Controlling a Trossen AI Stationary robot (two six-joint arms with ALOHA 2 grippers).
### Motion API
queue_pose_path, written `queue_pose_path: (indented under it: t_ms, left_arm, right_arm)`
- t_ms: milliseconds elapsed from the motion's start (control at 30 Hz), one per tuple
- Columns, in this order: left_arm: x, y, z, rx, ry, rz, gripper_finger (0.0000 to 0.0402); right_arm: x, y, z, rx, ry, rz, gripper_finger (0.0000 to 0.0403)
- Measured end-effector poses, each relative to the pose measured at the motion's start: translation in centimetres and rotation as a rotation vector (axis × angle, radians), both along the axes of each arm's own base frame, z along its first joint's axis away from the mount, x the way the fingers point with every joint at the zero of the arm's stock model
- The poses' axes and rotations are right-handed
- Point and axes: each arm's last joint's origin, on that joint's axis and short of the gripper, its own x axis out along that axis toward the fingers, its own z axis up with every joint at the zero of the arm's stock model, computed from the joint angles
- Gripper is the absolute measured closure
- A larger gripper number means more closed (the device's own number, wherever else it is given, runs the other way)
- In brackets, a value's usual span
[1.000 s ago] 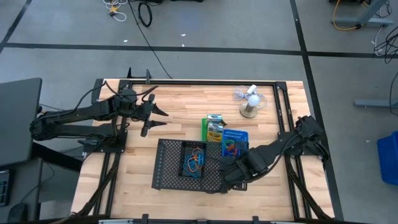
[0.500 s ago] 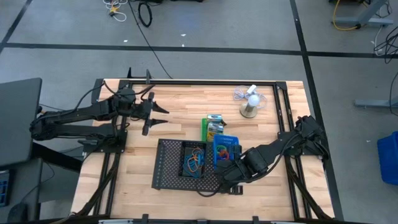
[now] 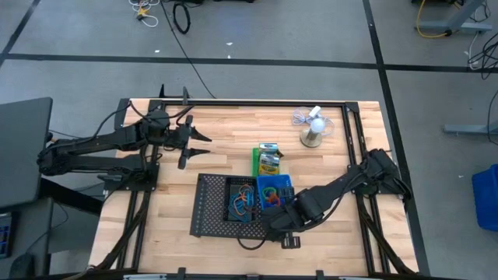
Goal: Pick & Place Office Desk Supplies
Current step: Put the blue bin with the spring keychains on the shelf
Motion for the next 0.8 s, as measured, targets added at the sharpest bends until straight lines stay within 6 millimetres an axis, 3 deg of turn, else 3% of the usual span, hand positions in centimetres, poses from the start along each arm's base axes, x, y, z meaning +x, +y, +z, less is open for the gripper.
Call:
queue_pose_path:
  t_ms: [233, 567, 800]
  left_arm:
    - [0.0, 0.0, 0.0, 0.004, -0.003, -0.001, 0.0214]
    - [0.0, 0.0, 0.1, 0.007, -0.008, -0.001, 0.0214]
    - [0.0, 0.0, 0.1, 0.012, -0.013, -0.002, 0.0214]
  right_arm:
    - [0.5, 0.1, 1.2, 0.053, -0.024, -0.013, 0.0403]
    - [1.1, 0.4, 0.5, 0.101, -0.001, 0.005, 0.0401]
    - [1.3, 0.2, 0.5, 0.129, 0.007, 0.011, 0.0357]
